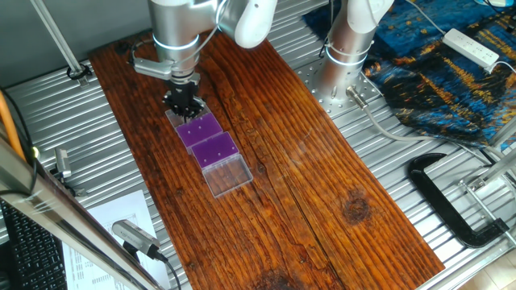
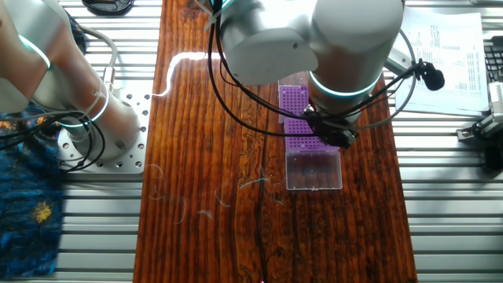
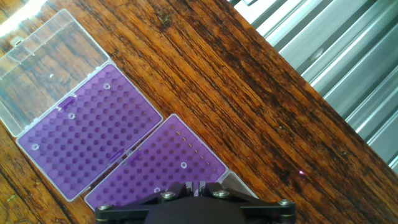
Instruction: Transfer all small pipette tips from one holder to another
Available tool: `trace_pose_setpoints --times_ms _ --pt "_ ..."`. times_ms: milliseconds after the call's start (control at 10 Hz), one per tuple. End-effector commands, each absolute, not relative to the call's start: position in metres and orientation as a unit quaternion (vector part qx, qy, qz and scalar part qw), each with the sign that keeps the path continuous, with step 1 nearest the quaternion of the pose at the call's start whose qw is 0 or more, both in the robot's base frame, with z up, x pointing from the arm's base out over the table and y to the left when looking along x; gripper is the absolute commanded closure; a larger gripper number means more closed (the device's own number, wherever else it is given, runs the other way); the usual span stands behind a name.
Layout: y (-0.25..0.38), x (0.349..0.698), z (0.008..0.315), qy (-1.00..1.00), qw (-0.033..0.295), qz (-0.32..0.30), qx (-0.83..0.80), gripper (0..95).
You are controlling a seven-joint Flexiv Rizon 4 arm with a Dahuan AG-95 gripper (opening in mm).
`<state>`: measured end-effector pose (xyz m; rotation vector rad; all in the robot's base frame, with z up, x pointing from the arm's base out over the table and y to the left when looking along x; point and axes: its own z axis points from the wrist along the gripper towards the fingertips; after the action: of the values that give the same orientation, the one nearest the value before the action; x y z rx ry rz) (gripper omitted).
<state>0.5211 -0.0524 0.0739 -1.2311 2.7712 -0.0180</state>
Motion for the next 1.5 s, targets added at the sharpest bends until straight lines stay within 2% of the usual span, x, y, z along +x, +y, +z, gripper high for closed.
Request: trace_pose_setpoints --times_ms 100,300,400,1100,1200,1500 --pt "-0.053 0.521 0.074 0.914 0.054 -0.005 -0.403 95.0" --pt "-0.053 0.521 0.074 0.912 0.054 -0.005 -0.407 95.0" --pt "-0.053 0.521 0.074 0.911 0.054 -0.005 -0.408 76.0" --pt "-0.043 0.522 0.081 0.929 0.044 0.010 -0.367 76.0" --pt "-0.033 0.522 0.086 0.937 0.032 0.017 -0.348 95.0" --pt "0.011 0.515 0.089 0.965 0.017 0.023 -0.262 95.0"
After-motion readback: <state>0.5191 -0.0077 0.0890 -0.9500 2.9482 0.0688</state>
